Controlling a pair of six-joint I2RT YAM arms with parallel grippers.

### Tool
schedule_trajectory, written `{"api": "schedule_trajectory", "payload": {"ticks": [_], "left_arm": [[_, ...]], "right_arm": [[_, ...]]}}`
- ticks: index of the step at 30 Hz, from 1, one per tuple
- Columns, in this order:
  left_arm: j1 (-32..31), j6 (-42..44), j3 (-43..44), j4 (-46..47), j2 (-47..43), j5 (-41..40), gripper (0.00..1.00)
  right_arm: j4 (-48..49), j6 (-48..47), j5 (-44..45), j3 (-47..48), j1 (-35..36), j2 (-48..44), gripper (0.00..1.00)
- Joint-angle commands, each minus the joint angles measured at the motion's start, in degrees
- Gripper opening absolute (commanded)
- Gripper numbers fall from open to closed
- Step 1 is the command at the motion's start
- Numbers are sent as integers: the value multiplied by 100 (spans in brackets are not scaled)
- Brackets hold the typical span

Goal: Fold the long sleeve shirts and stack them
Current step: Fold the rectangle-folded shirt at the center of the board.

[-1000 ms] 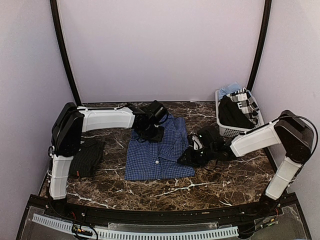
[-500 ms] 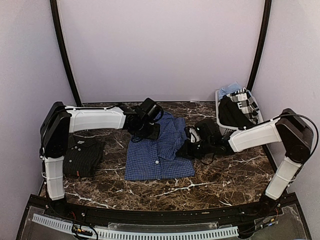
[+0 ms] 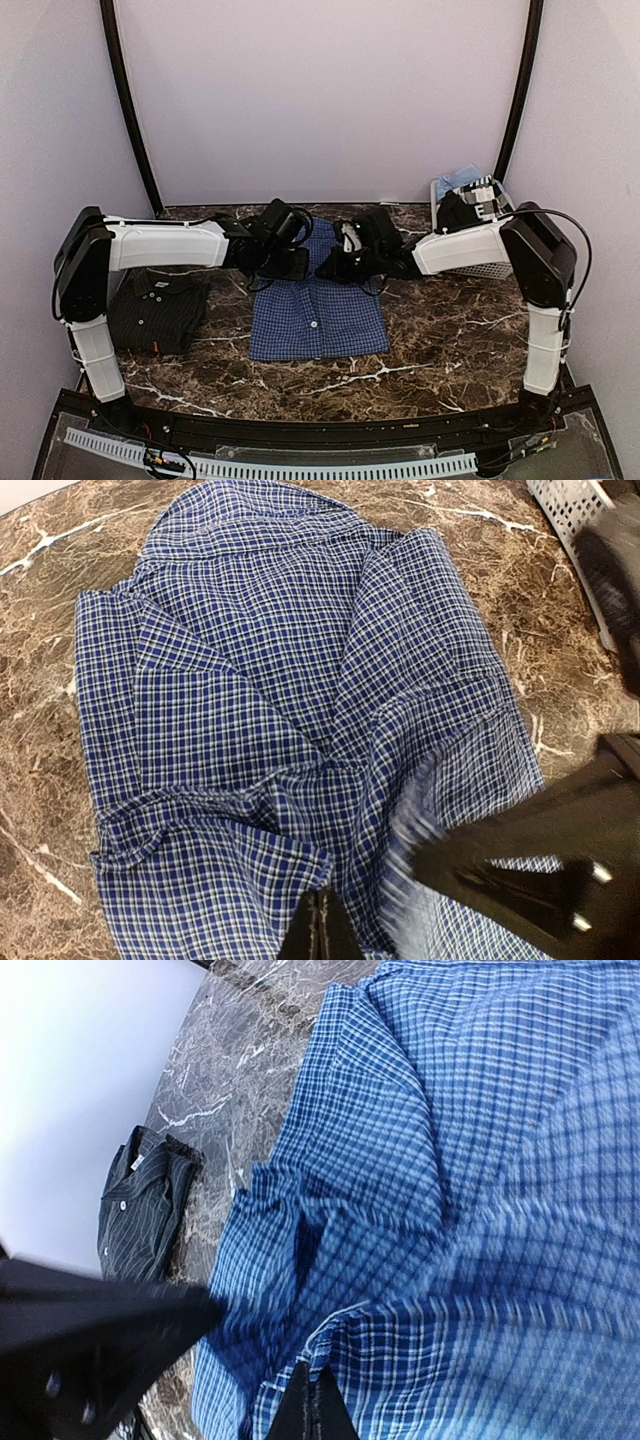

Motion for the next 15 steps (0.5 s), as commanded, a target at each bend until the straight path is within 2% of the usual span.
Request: {"api": "schedule_trajectory", "payload": {"ticks": [1, 6, 12, 13, 15], "left_arm": [[-33, -94, -297, 322, -496, 59, 0], [-35, -94, -389, 500, -523, 329, 0], [-31, -117, -307, 692, -327, 533, 0], [-34, -133, -267, 727, -263, 541, 0], [-35, -176, -175, 755, -159, 568, 0]], "right_arm": [[8, -171, -62, 734, -52, 620, 0], [-62, -155, -39, 1220, -91, 1126, 0], [-54, -124, 43, 1202, -151, 1160, 0], [-73, -114, 45, 1197, -164, 1139, 2], [-116, -129, 49, 1175, -212, 1068, 17]]}}
